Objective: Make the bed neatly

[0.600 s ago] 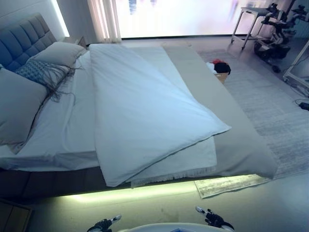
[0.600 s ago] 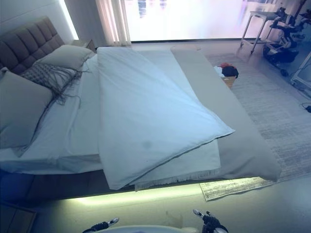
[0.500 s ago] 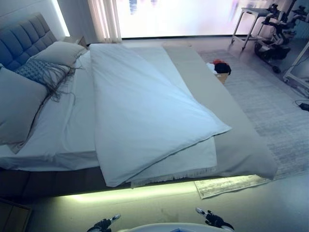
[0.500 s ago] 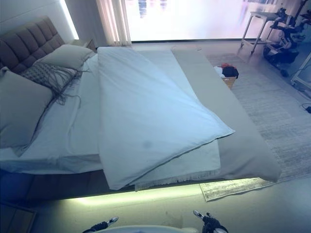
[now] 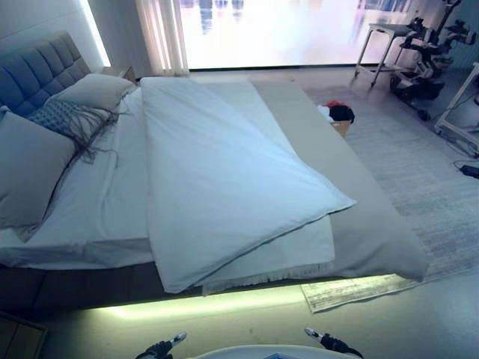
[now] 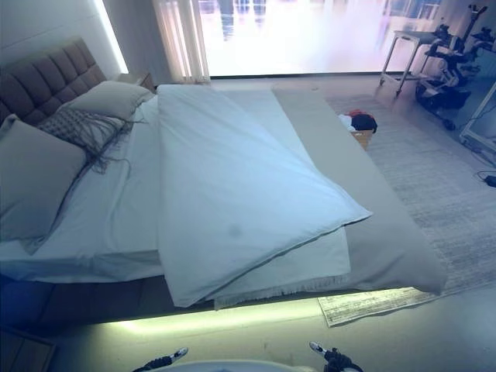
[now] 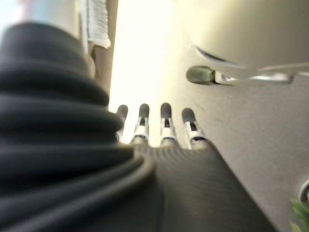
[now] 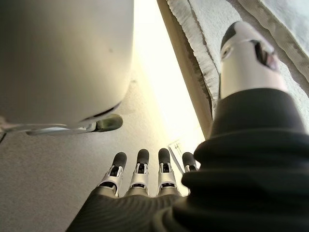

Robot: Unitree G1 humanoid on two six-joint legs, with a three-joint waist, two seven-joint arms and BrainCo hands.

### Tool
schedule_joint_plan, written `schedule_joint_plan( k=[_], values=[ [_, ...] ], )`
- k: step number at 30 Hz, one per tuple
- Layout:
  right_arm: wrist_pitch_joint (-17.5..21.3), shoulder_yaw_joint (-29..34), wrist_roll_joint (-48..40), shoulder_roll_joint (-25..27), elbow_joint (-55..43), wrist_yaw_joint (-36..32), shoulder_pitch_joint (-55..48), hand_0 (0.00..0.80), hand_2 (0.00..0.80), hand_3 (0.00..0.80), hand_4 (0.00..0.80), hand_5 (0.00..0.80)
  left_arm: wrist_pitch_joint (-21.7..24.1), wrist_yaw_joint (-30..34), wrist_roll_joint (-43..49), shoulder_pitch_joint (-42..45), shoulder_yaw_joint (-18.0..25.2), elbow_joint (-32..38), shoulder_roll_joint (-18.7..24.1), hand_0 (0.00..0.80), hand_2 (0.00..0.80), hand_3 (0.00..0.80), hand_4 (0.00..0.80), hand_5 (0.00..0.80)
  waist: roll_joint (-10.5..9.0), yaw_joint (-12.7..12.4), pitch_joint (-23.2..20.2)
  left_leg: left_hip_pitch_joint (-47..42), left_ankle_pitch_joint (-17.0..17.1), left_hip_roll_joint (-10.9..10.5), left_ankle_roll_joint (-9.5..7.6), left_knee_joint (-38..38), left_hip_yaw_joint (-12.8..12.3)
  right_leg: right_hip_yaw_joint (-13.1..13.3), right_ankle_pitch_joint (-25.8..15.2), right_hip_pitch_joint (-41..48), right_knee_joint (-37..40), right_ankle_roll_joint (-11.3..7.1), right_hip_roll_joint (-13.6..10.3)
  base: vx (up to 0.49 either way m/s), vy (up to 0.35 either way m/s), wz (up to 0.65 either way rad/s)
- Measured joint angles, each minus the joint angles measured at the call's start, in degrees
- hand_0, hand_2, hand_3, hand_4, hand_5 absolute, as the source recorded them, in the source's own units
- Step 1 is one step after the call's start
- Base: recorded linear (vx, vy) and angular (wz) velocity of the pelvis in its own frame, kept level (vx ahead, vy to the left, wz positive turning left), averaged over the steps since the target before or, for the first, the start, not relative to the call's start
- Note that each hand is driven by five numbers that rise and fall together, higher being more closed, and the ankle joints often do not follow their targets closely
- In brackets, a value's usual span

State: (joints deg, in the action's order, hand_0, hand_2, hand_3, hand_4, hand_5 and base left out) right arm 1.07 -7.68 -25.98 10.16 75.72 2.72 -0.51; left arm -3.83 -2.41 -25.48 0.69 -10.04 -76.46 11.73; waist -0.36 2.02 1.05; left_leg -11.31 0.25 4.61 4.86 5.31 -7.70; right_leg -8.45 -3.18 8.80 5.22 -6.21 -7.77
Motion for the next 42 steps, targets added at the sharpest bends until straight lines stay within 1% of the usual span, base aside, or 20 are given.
schedule_joint_plan(
  k=[3, 14, 17, 19, 20, 21, 22, 23, 25, 26, 27, 28, 29, 30, 31, 33, 35, 36, 39, 42],
  values=[
    [0.2, 0.0, 0.0, 0.0, 0.0, 1.4, -0.2, 0.000, 0.000, 0.000, 0.000, 0.000, -1.7, -0.2, 0.0, 0.0, 0.0, -0.1, 0.0, 0.000, 0.000, 0.000, 0.000, 0.000, 0.16, 0.1, -0.4, 0.0, 0.0, 0.1, 0.01, 0.0, 0.0, 0.0, 0.0, 0.0, 0.0, 0.06, 0.1, 0.024, -0.039, 0.00],
    [0.2, -0.6, 0.1, 0.2, 0.0, 0.8, -0.5, 0.000, 0.000, 0.000, 0.000, 0.000, -2.1, -0.7, 0.0, 0.1, -0.1, -0.1, -0.2, 0.000, 0.000, 0.000, 0.000, 0.000, 0.79, 0.1, -0.7, 0.0, 0.0, 0.3, 0.02, -0.1, 0.0, 0.1, 0.1, -0.1, -0.2, 0.33, 0.6, -0.003, -0.064, -0.01],
    [-0.1, -1.9, 1.7, 0.7, 0.0, 0.8, 0.2, 0.000, 0.000, 0.000, 0.000, 0.000, -2.2, -2.1, -0.1, -0.2, 0.0, -0.3, -0.4, 0.000, 0.000, 0.000, 0.000, 0.000, 1.01, 0.2, -0.3, 0.6, -0.3, 1.1, 0.48, -1.9, -0.6, 0.5, 0.4, -1.4, -1.5, 0.49, 0.9, -0.001, -0.121, -0.12],
    [-0.3, -2.1, 2.6, 0.8, 0.3, 0.8, 1.3, 0.000, 0.000, 0.000, 0.000, 0.000, -1.9, -2.8, -0.4, -0.8, 0.1, -1.7, -0.4, 0.000, 0.000, 0.000, 0.000, 0.000, 0.99, 0.0, 1.2, 2.9, -2.7, 1.9, 1.33, -8.4, -1.0, 0.7, 1.7, -2.6, -3.8, 1.36, 1.4, 0.068, -0.080, -0.24],
    [-0.4, -2.2, 3.5, 0.7, 1.0, 0.9, 2.5, 0.000, 0.000, 0.000, 0.000, 0.000, -1.5, -3.2, -0.6, -1.3, 0.6, -2.3, -0.1, 0.000, 0.000, 0.000, 0.000, 0.000, 0.20, -0.3, 2.6, 5.2, -4.1, 2.5, 2.06, -14.3, -0.7, 1.0, 2.8, -3.4, -6.1, 1.83, 1.5, 0.121, 0.012, -0.26],
    [-0.5, -2.3, 4.1, 0.4, 1.6, 1.2, 3.0, 0.000, 0.000, 0.000, 0.000, 0.000, -1.4, -3.5, -1.2, -1.4, 0.8, -2.9, 0.5, 0.000, 0.000, 0.000, 0.000, 0.000, -0.45, -1.0, 4.0, 8.4, -3.8, 2.3, 2.40, -21.4, 0.3, 1.8, 3.0, -3.3, -6.3, 2.32, 1.0, 0.206, 0.088, -0.29],
    [-0.6, -2.4, 4.1, 0.5, 2.6, 1.6, 3.2, 0.000, 0.000, 0.000, 0.000, 0.000, -1.2, -3.5, -1.3, -2.7, 1.7, -3.3, 0.6, 0.000, 0.000, 0.000, 0.000, 0.000, -1.89, -1.7, 5.3, 13.7, -3.5, 1.9, 3.74, -30.1, 2.2, 3.1, 2.5, -3.1, -5.6, 3.26, 0.0, 0.252, 0.142, -0.47],
    [-0.8, -2.8, 4.1, 0.8, 3.6, 2.1, 3.3, 0.000, 0.000, 0.000, 0.000, 0.000, -1.0, -3.4, -1.9, -2.4, 2.7, -3.2, 0.1, 0.000, 0.000, 0.000, 0.000, 0.000, -1.62, -2.9, 5.4, 14.8, -4.1, 0.6, 4.16, -28.6, 2.6, 3.2, 2.2, -3.2, -4.8, 3.66, -0.9, 0.289, 0.177, -0.58],
    [-0.8, -3.8, 4.1, 2.8, 4.5, 2.3, 3.6, 0.000, 0.000, 0.000, 0.000, 0.000, -0.9, -3.5, -2.4, -1.8, 2.9, -3.6, -1.4, 0.000, 0.000, 0.000, 0.000, 0.000, 1.23, -3.0, 6.3, 14.3, -3.8, -0.4, 3.70, -20.5, 1.2, 3.3, 2.3, -3.5, -3.4, 3.58, -0.3, 0.299, 0.175, -0.63],
    [-0.7, -4.4, 4.1, 4.6, 4.8, 2.4, 3.7, 0.000, 0.000, 0.000, 0.000, 0.000, -0.9, -3.7, -2.7, -1.4, 3.0, -4.6, -3.3, 0.000, 0.000, 0.000, 0.000, 0.000, 4.99, -3.6, 5.8, 14.1, -6.7, 0.6, 1.91, -15.1, 2.1, 3.7, 3.2, -3.0, -1.8, 1.66, 2.7, 0.317, 0.149, -0.88],
    [-0.8, -4.0, 4.2, 5.1, 5.8, 2.5, 4.4, 0.000, 0.000, 0.000, 0.000, 0.000, -0.7, -3.7, -2.9, -1.3, 3.0, -4.5, -4.4, 0.000, 0.000, 0.000, 0.000, 0.000, 8.21, -6.1, 6.4, 14.8, -1.9, 4.0, -0.60, -14.6, 0.7, 4.2, 6.1, -7.9, -18.4, 3.48, 6.2, 0.303, 0.143, -0.91],
    [-1.5, -4.0, 4.3, 4.5, 6.2, 2.3, 4.0, 0.000, 0.000, 0.000, 0.000, 0.000, 0.0, -3.7, -2.9, 0.1, 3.0, -2.8, -3.5, 0.000, 0.000, 0.000, 0.000, 0.000, 5.94, -6.9, 5.6, 14.5, -1.8, 2.7, -0.39, -13.0, 0.5, 4.9, 12.3, -10.3, -30.8, 2.88, 5.9, 0.268, 0.136, -0.60],
    [-1.4, -3.8, 4.3, 3.6, 6.4, 2.3, 3.9, 0.000, 0.000, 0.000, 0.000, 0.000, 0.3, -3.7, -2.9, 0.4, 3.3, -2.0, -1.9, 0.000, 0.000, 0.000, 0.000, 0.000, 1.76, -6.7, 5.6, 13.4, -1.5, 0.7, -0.07, -11.2, 0.5, 4.7, 17.0, -7.4, -30.8, 3.97, 4.6, 0.248, 0.143, -0.04],
    [-1.3, -3.1, 4.3, 2.6, 6.4, 2.0, 4.3, 0.000, 0.000, 0.000, 0.000, 0.000, 0.0, -3.7, -2.8, 0.1, 4.6, -2.2, 0.2, 0.000, 0.000, 0.000, 0.000, 0.000, -2.12, -6.1, 6.7, 13.4, -0.5, -1.4, -0.42, -11.0, -0.1, 5.4, 21.3, -1.9, -21.2, 6.04, 3.3, 0.235, 0.142, 0.43],
    [-1.0, -1.6, 4.2, 2.2, 6.8, 2.0, 4.0, 0.000, 0.000, 0.000, 0.000, 0.000, -0.3, -4.0, -2.8, 0.1, 5.6, -3.0, 0.5, 0.000, 0.000, 0.000, 0.000, 0.000, -2.01, -6.1, 6.9, 12.9, 1.5, -0.4, -0.99, -9.6, 0.2, 4.9, 18.8, 1.7, -16.4, 5.64, 4.4, 0.241, 0.143, 0.44],
    [-0.5, 0.3, 4.0, 1.7, 7.2, 1.8, 3.9, 0.000, 0.000, 0.000, 0.000, 0.000, -0.4, -3.9, -2.8, 0.0, 5.3, -3.4, 0.3, 0.000, 0.000, 0.000, 0.000, 0.000, -2.68, -6.0, 6.3, 12.8, 2.5, -1.1, -1.80, -5.9, 0.1, 5.6, 16.3, 4.5, -11.2, 5.84, 4.6, 0.238, 0.130, 0.30],
    [0.4, 0.4, 4.0, 1.7, 7.1, 1.2, 3.8, 0.000, 0.000, 0.000, 0.000, 0.000, -0.3, -3.8, -2.8, 0.0, 5.0, -3.2, -0.1, 0.000, 0.000, 0.000, 0.000, 0.000, -2.02, -6.2, 6.2, 12.8, 6.0, -1.9, -2.77, -5.8, 0.2, 5.9, 15.5, 7.2, -8.4, 4.91, 3.9, 0.187, 0.086, 0.09],
    [0.8, 0.2, 4.0, 1.2, 7.1, 0.9, 3.9, 0.000, 0.000, 0.000, 0.000, 0.000, -0.3, -3.8, -2.8, 0.1, 5.0, -3.2, -0.2, 0.000, 0.000, 0.000, 0.000, 0.000, -1.48, -6.2, 5.8, 12.4, 6.6, -3.1, -2.91, -5.5, -0.1, 6.0, 15.6, 7.6, -7.6, 4.06, 2.8, 0.118, 0.049, -0.04],
    [1.5, -0.2, 3.9, -1.6, 6.0, -0.2, 5.6, 0.000, 0.000, 0.000, 0.000, 0.000, -0.4, -4.1, -2.7, -1.9, 4.9, -3.0, 0.4, 0.000, 0.000, 0.000, 0.000, 0.000, -2.04, -6.6, 6.7, 12.3, 6.2, -5.2, -4.65, -6.3, -0.9, 5.8, 15.0, 7.8, -7.2, 2.64, 0.6, 0.061, 0.053, -0.03],
    [1.6, -1.2, 3.1, -2.3, 5.6, -1.2, 8.1, 0.000, 0.000, 0.000, 0.000, 0.000, -0.4, -4.3, -2.5, -5.4, 4.1, -3.1, 0.6, 0.000, 0.000, 0.000, 0.000, 0.000, -2.23, -7.9, 7.1, 16.0, 2.4, -5.5, -4.91, -12.1, -1.3, 5.5, 15.2, 7.0, -6.2, 2.02, -0.4, 0.132, 0.091, -0.06]
  ],
)
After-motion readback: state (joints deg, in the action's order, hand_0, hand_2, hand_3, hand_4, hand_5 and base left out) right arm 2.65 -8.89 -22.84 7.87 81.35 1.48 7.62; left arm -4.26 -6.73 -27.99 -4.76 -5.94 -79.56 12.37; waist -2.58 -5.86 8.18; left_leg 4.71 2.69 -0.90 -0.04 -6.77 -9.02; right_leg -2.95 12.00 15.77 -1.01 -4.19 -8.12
